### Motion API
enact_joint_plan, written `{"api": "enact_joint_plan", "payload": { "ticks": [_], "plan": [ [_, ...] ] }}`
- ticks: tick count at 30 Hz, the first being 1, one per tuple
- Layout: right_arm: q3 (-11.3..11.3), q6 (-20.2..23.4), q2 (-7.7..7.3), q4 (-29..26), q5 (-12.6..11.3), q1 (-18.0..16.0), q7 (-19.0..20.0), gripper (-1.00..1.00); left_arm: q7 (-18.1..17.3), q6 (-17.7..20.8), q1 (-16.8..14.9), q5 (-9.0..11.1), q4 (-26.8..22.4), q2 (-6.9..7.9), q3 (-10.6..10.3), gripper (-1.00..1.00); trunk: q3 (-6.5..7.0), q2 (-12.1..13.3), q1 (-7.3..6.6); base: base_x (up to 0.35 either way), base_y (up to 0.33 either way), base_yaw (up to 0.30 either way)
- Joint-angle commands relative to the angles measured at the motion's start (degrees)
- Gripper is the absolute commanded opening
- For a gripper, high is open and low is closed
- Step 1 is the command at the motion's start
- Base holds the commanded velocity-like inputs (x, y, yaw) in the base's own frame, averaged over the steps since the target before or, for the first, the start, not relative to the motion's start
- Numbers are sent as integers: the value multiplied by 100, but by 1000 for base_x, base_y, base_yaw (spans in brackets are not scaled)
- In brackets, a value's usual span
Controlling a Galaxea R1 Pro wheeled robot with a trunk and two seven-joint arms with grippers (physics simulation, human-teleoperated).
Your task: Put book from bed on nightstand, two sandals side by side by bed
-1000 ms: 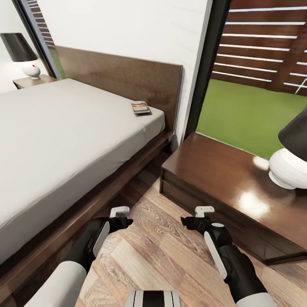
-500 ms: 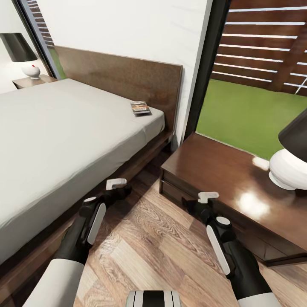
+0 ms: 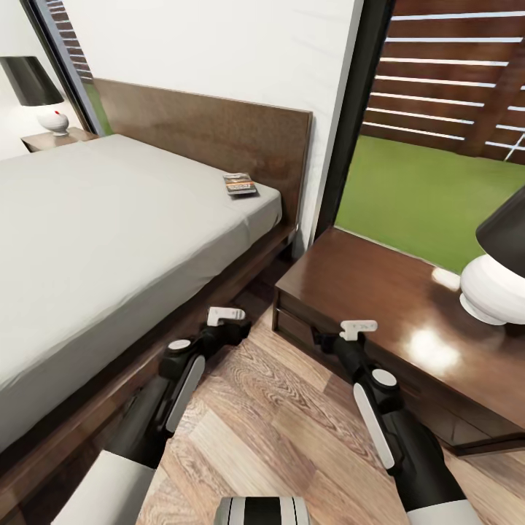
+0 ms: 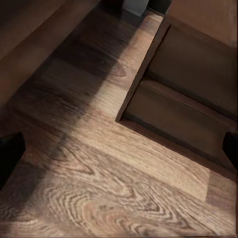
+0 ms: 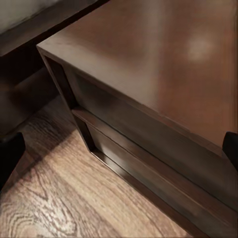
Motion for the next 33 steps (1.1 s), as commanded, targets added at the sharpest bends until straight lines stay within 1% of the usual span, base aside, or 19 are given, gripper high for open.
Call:
{"api": "enact_joint_plan", "payload": {
  "ticks": [1, 3, 5, 6, 12, 18, 25, 33],
  "plan": [
    [2, 4, -1, -18, -58, -5, -18, 100, 65, 26, 28, 35, -115, -6, -136, 100, -4, -2, -1, 0, 0, 0],
    [2, -14, -2, -26, -58, -9, -15, 100, 162, 25, 67, 43, -299, -9, -269, 100, -4, -2, -1, 0, 0, 0],
    [2, -28, -2, -30, -55, -13, -13, 100, 255, 31, 96, 45, -440, -7, -337, 100, -4, -2, -1, 0, 0, 0],
    [-3, -36, -13, -33, -53, -16, -7, 100, 343, 35, 117, 42, -557, -9, -382, 100, 18, 0, -4, 0, 0, 0],
    [2, -40, -31, -35, -54, -17, -1, 100, 421, 41, 126, 42, -630, -11, -403, 100, 151, 8, -19, 0, 0, 0],
    [107, -11, -24, -18, -42, -18, -9, 100, 441, 70, 131, 39, -648, -20, -423, 100, 284, 16, -35, 0, 0, 0],
    [177, -15, -14, 63, -49, -17, 4, 100, 435, 74, 131, 45, -608, -29, -430, 100, 439, 25, -53, 0, 0, 0],
    [178, -15, -12, 81, -49, -16, 7, 100, 422, 70, 126, 98, -559, -30, -407, 100, 616, 36, -73, 0, 0, 0]
  ]
}}
